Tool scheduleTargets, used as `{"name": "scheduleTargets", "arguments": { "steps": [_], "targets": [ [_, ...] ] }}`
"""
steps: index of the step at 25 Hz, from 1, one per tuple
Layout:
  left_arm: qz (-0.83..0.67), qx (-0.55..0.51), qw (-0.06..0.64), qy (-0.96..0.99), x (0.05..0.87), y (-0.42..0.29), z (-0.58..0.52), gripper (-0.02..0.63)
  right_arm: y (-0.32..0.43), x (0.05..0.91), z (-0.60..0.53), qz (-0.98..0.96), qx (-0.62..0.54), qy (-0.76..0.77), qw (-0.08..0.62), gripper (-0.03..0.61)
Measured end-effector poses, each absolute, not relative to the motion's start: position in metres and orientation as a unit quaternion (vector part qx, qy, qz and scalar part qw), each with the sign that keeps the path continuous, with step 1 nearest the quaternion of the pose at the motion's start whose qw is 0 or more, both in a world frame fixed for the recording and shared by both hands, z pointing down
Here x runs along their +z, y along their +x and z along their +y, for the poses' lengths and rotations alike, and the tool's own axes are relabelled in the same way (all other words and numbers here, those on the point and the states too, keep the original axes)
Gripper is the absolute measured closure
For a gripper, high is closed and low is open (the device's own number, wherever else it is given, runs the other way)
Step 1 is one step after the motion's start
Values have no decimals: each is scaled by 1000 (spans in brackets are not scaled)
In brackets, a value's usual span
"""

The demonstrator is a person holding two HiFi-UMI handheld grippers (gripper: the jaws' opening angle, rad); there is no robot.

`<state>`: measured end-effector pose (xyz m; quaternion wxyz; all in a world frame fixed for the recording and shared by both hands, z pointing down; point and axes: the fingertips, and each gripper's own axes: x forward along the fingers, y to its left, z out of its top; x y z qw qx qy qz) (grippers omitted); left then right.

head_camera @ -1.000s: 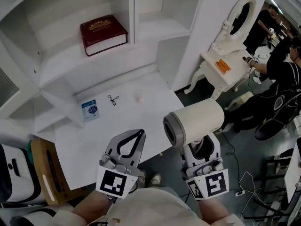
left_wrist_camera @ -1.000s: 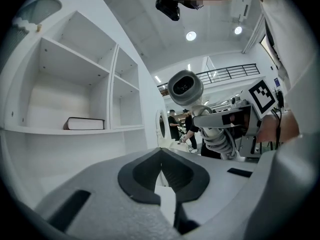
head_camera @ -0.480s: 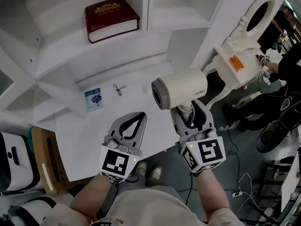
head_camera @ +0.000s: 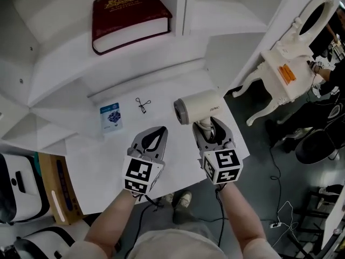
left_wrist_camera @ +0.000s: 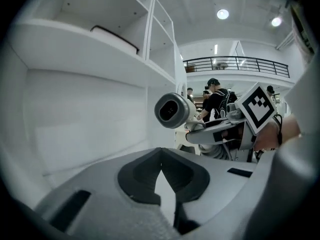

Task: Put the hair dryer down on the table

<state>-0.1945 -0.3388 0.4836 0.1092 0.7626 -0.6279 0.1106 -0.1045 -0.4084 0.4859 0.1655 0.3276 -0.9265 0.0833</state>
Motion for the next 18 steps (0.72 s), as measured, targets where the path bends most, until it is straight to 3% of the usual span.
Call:
{"name": "scheduleTargets", "arguments": {
  "steps": [18],
  "targets": [
    [-611, 131, 283, 728, 680, -215, -377, 600, -127, 704, -426, -872, 201, 306, 324, 367]
  ]
}}
